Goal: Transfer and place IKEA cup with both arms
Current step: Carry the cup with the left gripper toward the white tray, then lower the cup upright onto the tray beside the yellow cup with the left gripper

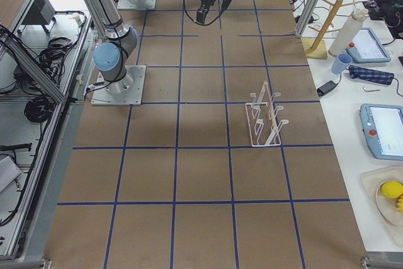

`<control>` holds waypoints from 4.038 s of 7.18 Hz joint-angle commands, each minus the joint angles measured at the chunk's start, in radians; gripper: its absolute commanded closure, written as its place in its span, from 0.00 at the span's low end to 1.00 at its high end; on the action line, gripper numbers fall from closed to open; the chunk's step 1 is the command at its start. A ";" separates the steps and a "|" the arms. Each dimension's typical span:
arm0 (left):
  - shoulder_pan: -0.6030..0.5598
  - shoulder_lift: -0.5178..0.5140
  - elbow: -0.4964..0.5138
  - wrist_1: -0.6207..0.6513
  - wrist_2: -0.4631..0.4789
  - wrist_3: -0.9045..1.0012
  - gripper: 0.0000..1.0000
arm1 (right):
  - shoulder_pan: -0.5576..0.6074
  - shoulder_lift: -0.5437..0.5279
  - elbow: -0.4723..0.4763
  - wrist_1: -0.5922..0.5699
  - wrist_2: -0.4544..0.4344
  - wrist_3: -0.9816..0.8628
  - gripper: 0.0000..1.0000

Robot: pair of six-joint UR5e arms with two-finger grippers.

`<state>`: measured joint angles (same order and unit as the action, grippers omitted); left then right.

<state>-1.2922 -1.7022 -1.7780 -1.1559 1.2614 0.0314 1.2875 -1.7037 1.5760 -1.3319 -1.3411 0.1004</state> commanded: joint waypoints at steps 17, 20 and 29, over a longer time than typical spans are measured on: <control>0.685 -0.500 0.442 -0.211 0.145 1.150 1.00 | 0.253 -0.027 0.151 -0.265 -0.213 0.094 0.00; 0.683 -0.505 0.434 -0.186 0.148 1.148 1.00 | 0.245 -0.022 0.157 -0.259 -0.154 0.065 0.00; 0.686 -0.520 0.440 -0.173 0.153 1.154 0.52 | 0.245 -0.027 0.157 -0.240 -0.156 0.075 0.00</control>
<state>-0.6059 -2.2164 -1.3416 -1.3310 1.4145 1.1854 1.5320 -1.7303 1.7335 -1.5724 -1.4971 0.1749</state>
